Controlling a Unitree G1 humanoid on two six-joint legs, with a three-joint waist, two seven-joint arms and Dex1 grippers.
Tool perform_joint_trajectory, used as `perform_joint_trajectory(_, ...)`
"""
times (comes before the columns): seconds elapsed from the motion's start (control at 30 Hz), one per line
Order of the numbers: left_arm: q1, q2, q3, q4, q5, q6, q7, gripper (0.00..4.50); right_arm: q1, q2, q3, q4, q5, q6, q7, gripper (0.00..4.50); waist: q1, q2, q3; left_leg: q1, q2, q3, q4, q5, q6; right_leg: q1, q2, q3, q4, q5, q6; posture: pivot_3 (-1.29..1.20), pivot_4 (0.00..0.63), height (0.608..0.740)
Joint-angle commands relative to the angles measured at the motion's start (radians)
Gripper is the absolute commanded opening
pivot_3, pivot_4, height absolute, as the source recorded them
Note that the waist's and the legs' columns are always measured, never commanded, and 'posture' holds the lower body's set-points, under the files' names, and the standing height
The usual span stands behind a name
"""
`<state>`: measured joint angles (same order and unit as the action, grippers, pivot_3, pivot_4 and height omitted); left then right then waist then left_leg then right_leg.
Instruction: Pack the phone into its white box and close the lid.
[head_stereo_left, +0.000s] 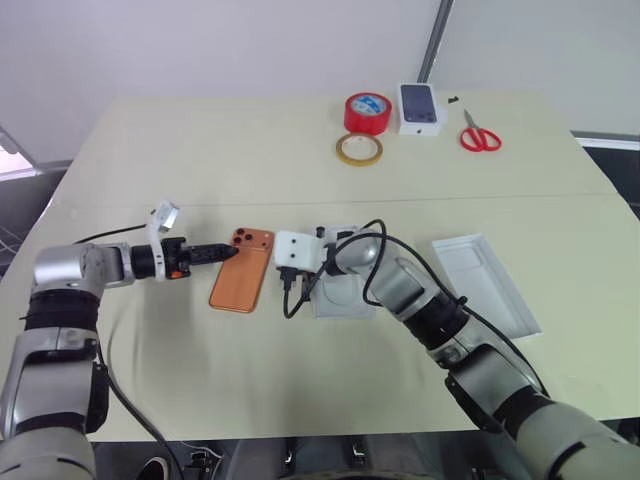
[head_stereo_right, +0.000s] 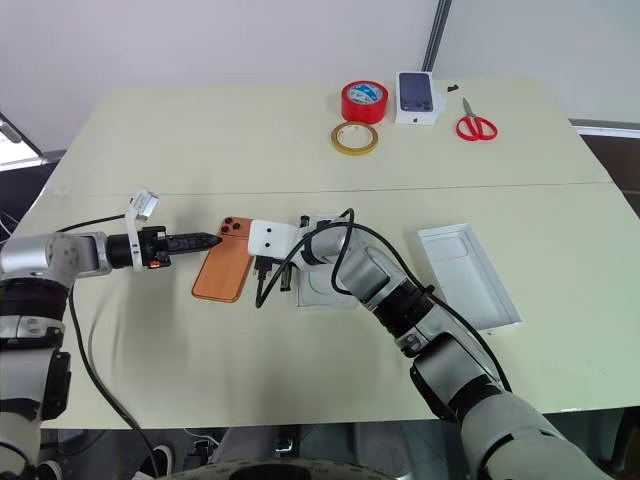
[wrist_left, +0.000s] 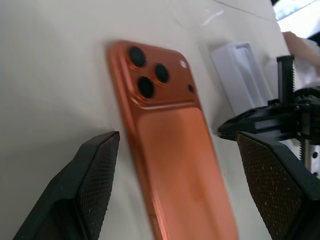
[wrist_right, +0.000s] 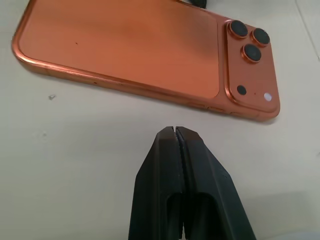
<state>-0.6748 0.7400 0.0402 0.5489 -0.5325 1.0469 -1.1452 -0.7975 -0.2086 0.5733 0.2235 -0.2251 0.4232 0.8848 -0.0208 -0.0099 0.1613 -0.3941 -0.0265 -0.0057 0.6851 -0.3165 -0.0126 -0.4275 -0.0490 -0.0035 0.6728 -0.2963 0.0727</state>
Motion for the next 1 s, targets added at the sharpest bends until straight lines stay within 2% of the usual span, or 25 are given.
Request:
perform_joint_trajectory(0.03, 0.036, -0.012, -0.079, -0.029, 0.023, 0.041, -0.03, 3.93, -0.012, 0.009, -0.001, -0.026, -0.011, 0.005, -0.006, 0.06, 0.0, 0.0, 0.0, 0.001, 0.0, 0.0, 0.0, 0.0, 0.0, 0.0, 0.0, 0.0, 0.0, 0.0, 0.0, 0.0, 0.15, 0.74)
perform_joint_trajectory(0.33, 0.042, -0.025, -0.093, -0.005, 0.046, 0.063, -0.039, 3.93, 0.007, 0.034, 0.04, 0.004, -0.052, -0.009, -0.031, 0.06, 0.001, 0.001, -0.002, 0.003, 0.0, 0.0, 0.0, 0.0, 0.0, 0.002, 0.0, 0.0, 0.002, 0.0, 0.0, 0.0, 0.15, 0.74)
perform_joint_trajectory(0.77, 0.033, -0.09, -0.051, -0.094, -0.034, 0.27, -0.002, 3.93, 0.011, 0.058, 0.034, 0.018, -0.049, -0.03, -0.042, 0.06, 0.0, 0.002, -0.006, 0.004, 0.0, 0.0, 0.0, 0.0, 0.0, 0.002, 0.0, 0.0, 0.004, 0.0, 0.0, 0.0, 0.15, 0.74)
perform_joint_trajectory(1.0, 0.018, -0.089, -0.06, -0.122, -0.005, 0.258, 0.022, 3.93, 0.013, 0.066, 0.02, 0.021, -0.045, -0.031, -0.05, 0.06, 0.001, 0.002, -0.006, 0.004, 0.0, 0.0, 0.0, 0.0, 0.0, 0.002, 0.0, 0.0, 0.004, 0.0, 0.0, 0.0, 0.15, 0.74)
